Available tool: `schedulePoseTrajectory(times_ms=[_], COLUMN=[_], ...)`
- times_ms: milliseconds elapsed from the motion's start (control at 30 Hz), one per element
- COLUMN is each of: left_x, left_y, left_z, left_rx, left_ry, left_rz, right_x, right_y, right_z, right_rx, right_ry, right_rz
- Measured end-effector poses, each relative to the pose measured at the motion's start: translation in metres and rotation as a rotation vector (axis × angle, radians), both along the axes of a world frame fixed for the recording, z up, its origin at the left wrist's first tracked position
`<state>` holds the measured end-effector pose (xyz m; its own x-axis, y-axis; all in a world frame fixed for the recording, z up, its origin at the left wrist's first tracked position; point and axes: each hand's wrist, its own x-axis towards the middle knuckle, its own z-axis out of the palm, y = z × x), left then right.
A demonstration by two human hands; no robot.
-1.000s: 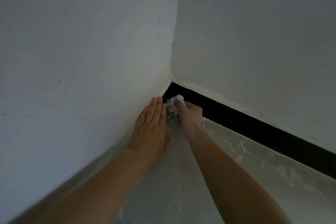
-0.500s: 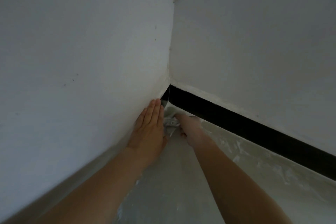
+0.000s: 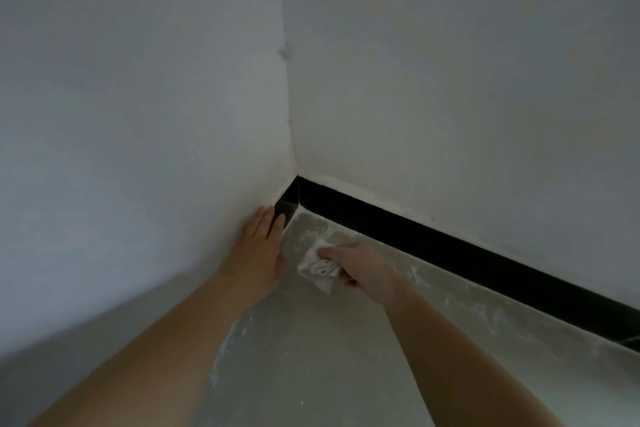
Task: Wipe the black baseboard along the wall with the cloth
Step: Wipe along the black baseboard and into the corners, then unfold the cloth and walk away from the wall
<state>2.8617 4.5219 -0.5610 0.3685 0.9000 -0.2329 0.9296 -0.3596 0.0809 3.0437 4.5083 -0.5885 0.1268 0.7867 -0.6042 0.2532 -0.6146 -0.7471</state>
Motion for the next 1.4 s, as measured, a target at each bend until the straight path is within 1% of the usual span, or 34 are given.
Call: schedulePoseTrajectory(times_ms=[100,200,267,333,467,600,800,933,1033,1167,1300,1400], left_x=[0.012,0.02,0.023,0.03,0.044,0.049,0.062,0.072,0.078,0.09,0.09,0.079], left_y=[-0.008,-0.012,-0.014,-0.024,-0.059,-0.092,-0.148,-0.189,-0.235,-0.31,-0.369,-0.411], left_z=[0.011,0.036,0.065,0.099,0.178,0.275,0.447,0.538,0.584,0.63,0.679,0.712], left_rx=[0.02,-0.04,-0.109,-0.151,-0.183,-0.248,-0.281,-0.255,-0.201,-0.197,-0.137,-0.021], left_ry=[0.035,0.196,0.294,0.28,0.134,0.032,-0.227,-0.374,-0.442,-0.561,-0.774,-0.932], left_rz=[0.008,-0.065,-0.122,-0.106,-0.072,0.016,0.209,0.336,0.474,0.695,0.955,1.121], right_x=[-0.005,-0.001,0.006,0.016,0.03,0.039,0.053,0.066,0.078,0.084,0.068,0.041], right_y=[-0.004,-0.02,-0.037,-0.057,-0.091,-0.115,-0.149,-0.175,-0.198,-0.236,-0.265,-0.29], right_z=[0.012,0.03,0.051,0.08,0.16,0.272,0.46,0.565,0.619,0.67,0.723,0.754], right_rx=[0.106,0.21,0.196,0.136,0.037,0.012,0.044,0.093,0.111,0.039,0.027,0.052], right_ry=[-0.041,-0.13,-0.134,-0.101,-0.056,-0.025,-0.02,0.022,0.071,0.187,0.206,0.222], right_rz=[0.047,0.081,0.052,0.009,-0.024,-0.017,0.024,0.085,0.13,0.204,0.37,0.545])
